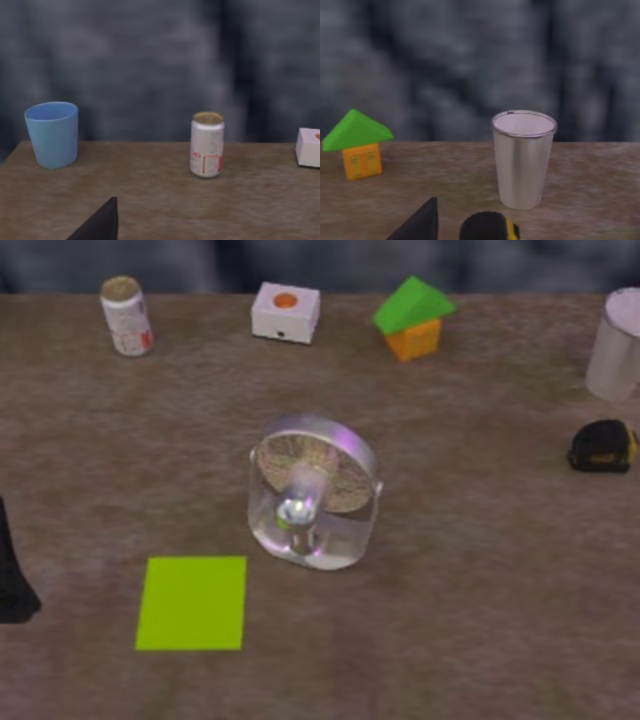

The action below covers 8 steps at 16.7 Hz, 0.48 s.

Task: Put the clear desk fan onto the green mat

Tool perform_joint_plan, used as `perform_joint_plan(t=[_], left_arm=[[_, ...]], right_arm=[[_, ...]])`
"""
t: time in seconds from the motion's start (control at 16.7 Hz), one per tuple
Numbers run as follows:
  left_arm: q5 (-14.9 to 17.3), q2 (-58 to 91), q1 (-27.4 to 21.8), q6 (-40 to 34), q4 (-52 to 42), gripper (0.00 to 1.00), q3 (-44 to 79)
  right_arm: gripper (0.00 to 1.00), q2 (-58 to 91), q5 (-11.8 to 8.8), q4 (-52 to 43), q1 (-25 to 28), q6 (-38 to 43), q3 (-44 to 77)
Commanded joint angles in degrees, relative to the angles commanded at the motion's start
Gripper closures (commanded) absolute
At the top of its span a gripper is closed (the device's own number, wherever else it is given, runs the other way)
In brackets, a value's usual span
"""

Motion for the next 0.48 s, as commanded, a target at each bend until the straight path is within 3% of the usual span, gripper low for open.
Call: perform_joint_plan(t=[0.24, 0.48], left_arm=[[0.15, 1.53, -0.39, 0.7, -1.13, 0.0, 1.25], [0.82, 11.28, -2.67, 5.21, -8.22, 0.0, 9.55]], right_arm=[[0.0, 0.0, 0.0, 0.0, 0.0, 0.0, 0.0], [0.0, 0.0, 0.0, 0.0, 0.0, 0.0, 0.0]])
